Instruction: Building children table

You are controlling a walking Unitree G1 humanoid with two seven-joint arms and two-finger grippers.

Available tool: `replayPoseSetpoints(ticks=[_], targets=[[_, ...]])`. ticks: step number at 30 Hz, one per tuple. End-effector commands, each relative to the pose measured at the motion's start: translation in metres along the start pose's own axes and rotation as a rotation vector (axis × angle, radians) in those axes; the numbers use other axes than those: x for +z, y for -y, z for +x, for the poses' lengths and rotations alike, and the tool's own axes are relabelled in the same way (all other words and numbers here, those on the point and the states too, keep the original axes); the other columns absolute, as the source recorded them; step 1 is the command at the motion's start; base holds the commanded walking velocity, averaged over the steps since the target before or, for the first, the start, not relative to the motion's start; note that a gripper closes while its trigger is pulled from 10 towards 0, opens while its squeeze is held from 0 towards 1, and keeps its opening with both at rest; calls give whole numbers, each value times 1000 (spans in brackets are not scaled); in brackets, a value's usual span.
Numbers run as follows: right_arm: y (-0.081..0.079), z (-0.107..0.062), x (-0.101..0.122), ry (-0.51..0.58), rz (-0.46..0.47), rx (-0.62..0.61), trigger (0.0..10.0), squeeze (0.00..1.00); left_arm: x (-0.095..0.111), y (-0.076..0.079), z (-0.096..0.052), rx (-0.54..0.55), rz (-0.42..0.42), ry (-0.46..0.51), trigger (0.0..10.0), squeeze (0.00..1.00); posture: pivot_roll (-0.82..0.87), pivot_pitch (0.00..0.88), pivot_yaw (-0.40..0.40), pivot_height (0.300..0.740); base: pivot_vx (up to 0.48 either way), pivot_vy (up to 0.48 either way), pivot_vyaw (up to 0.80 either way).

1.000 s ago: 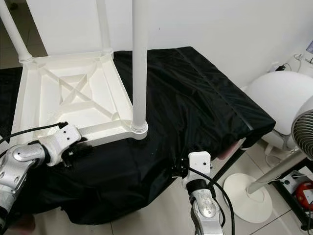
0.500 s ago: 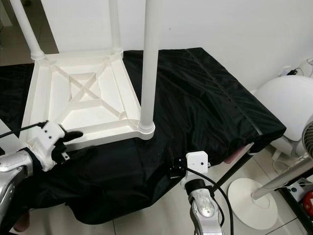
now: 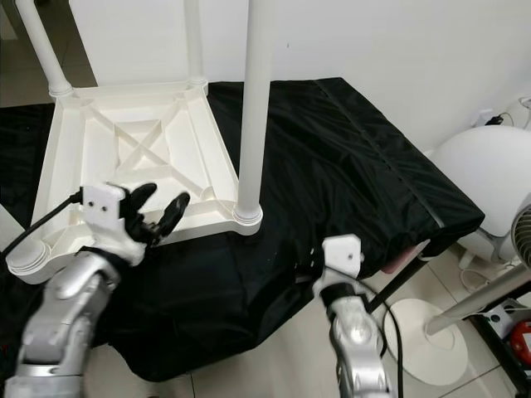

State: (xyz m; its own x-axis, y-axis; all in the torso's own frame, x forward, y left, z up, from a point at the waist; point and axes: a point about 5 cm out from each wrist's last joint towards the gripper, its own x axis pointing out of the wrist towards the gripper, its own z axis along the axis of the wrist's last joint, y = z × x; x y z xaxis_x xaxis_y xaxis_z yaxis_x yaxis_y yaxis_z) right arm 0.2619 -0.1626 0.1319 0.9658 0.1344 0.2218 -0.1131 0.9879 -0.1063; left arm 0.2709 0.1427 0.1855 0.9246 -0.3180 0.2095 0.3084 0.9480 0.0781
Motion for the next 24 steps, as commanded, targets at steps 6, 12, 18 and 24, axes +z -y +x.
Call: replayPoseSetpoints(ticks=[6, 12, 18, 24], targets=[[-3, 7, 7, 7, -12, 52, 10000, 0, 10, 2, 2, 70, 171, 35, 10000, 0, -7, 62, -45, 740, 0, 0, 0], [-7, 14, 15, 31, -20, 103, 10000, 0, 14, 5, 8, 94, 131, 59, 10000, 0, -9, 63, -47, 740, 0, 0, 0], [-15, 25, 28, 79, -6, 176, 10000, 0, 25, 0, 29, 167, 128, 120, 10000, 0, -6, 60, -50, 740, 0, 0, 0], [-22, 37, 40, 126, 10, 201, 10000, 0, 26, -12, 39, 217, 181, 106, 10000, 0, -8, 54, -38, 740, 0, 0, 0]])
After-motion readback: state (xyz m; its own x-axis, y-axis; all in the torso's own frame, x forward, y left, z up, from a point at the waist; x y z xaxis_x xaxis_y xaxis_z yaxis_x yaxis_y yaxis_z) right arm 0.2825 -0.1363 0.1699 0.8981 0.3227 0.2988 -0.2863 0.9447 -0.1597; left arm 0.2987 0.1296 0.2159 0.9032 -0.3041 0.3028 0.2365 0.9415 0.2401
